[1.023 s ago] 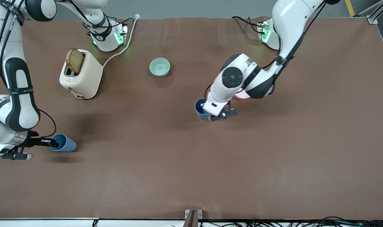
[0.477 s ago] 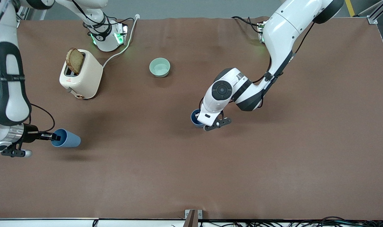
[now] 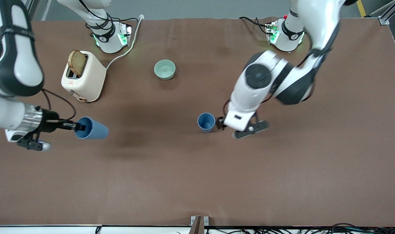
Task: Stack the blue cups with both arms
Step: 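Carry the right gripper's cup over the placed cup and lower it in, then release the stacked cup from the right gripper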
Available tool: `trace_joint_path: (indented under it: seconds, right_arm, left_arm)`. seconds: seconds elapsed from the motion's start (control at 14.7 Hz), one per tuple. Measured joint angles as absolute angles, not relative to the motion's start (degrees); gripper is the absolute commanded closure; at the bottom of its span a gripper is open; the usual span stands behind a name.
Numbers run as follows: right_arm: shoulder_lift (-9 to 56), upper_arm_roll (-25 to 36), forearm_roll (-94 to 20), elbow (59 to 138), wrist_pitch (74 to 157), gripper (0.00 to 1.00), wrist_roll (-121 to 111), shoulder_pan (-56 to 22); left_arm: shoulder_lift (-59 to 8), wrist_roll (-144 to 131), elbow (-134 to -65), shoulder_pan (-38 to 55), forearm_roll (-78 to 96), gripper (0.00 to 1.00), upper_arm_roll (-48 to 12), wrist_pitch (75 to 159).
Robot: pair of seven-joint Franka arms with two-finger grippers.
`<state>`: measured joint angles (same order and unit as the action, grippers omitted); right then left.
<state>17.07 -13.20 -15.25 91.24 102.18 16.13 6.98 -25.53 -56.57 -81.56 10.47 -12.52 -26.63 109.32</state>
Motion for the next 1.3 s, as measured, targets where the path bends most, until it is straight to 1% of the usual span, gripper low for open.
trace_joint_path:
  seconds: [0.14,0.27,0.34,0.48,0.75,0.82,1.02,1.16,1.3]
  right_arm:
    - [15.4,-22.1,-10.3,91.2,103.0,0.98,27.8,6.7]
    - [14.8,-31.4,-4.9,90.9,105.0,0.98,41.8,6.3]
    - [14.8,-34.9,-2.8,91.0,106.7,0.99,47.9,5.7]
    - [16.0,-39.1,0.5,91.8,111.0,0.99,58.1,4.2]
    - [24.3,-42.5,10.5,92.6,117.8,0.99,73.2,0.8]
    - [26.6,-42.9,12.8,92.6,119.5,0.99,76.5,-0.2]
    - [31.8,-43.2,14.8,91.8,125.2,0.99,81.3,-2.9]
    - [33.7,-43.4,15.0,90.4,125.8,1.0,82.7,-4.8]
    - [34.6,-43.5,15.6,89.5,125.8,0.99,83.3,-6.5]
  left_arm:
    - [-19.9,-50.0,-80.8,7.4,-12.5,0.0,-26.6,104.3]
    - [-15.8,-41.6,-80.8,4.4,-12.5,0.0,-26.6,100.8]
    - [-14.1,-37.0,-80.8,2.9,-12.5,0.0,-26.5,99.8]
    - [-11.1,-28.8,-80.8,-0.1,-12.5,0.0,-26.5,97.9]
    - [-5.1,-16.9,-80.8,-3.8,-10.6,0.0,-25.7,90.3]
    - [-3.9,-14.1,-80.9,-3.5,-9.5,0.0,-23.8,89.3]
    - [-2.0,-7.0,-81.5,0.5,-6.2,0.0,-14.1,86.8]
    - [-1.2,-4.8,-82.8,2.1,-4.9,0.0,-10.0,86.6]
    - [0.1,-4.6,-84.3,3.7,-4.4,0.0,-7.4,86.6]
